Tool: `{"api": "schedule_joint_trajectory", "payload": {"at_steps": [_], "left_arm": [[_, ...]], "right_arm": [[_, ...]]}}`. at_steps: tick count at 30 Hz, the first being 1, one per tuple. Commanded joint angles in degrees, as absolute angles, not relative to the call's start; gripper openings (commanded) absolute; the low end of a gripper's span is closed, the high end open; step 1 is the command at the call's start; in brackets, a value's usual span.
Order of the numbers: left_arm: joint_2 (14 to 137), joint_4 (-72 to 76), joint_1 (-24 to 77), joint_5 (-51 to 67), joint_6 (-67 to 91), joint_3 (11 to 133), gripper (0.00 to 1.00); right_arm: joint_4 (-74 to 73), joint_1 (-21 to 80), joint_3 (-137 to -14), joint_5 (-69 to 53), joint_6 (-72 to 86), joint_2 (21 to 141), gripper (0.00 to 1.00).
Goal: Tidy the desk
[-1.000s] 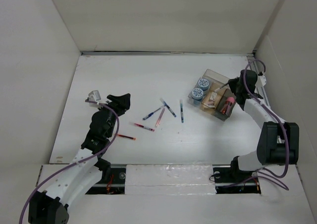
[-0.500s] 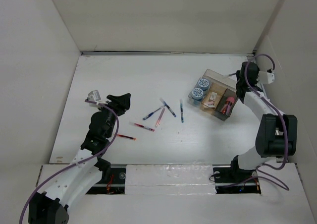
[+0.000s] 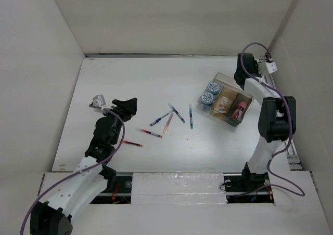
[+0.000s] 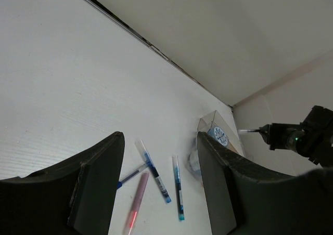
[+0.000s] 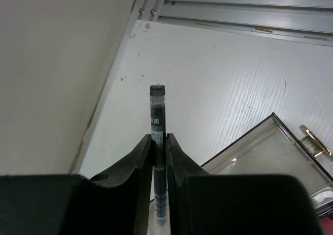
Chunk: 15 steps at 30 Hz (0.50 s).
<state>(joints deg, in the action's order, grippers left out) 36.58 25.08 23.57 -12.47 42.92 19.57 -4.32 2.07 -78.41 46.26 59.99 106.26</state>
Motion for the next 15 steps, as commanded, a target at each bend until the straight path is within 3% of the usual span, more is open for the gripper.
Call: {"api": "schedule_joint_trajectory", "payload": {"at_steps": [1,13,15], "left_arm": [[36.6,28.1,23.7,-12.4,42.8,20.3,0.54],[37.3,28.1,23.7,-12.7,42.6,20.5,0.54],[37.4,28.3,23.7,-12.8,42.6,20.3,0.54]], "right_arm": [[-11.4,3.4,-83.3,52.0,59.0,109.2,0.0],[-14.8,4.6,-85.2,54.4,58.9,113.3,0.0],[-14.8,5.1,-85.1,54.4,58.8,113.1,0.07]]}}
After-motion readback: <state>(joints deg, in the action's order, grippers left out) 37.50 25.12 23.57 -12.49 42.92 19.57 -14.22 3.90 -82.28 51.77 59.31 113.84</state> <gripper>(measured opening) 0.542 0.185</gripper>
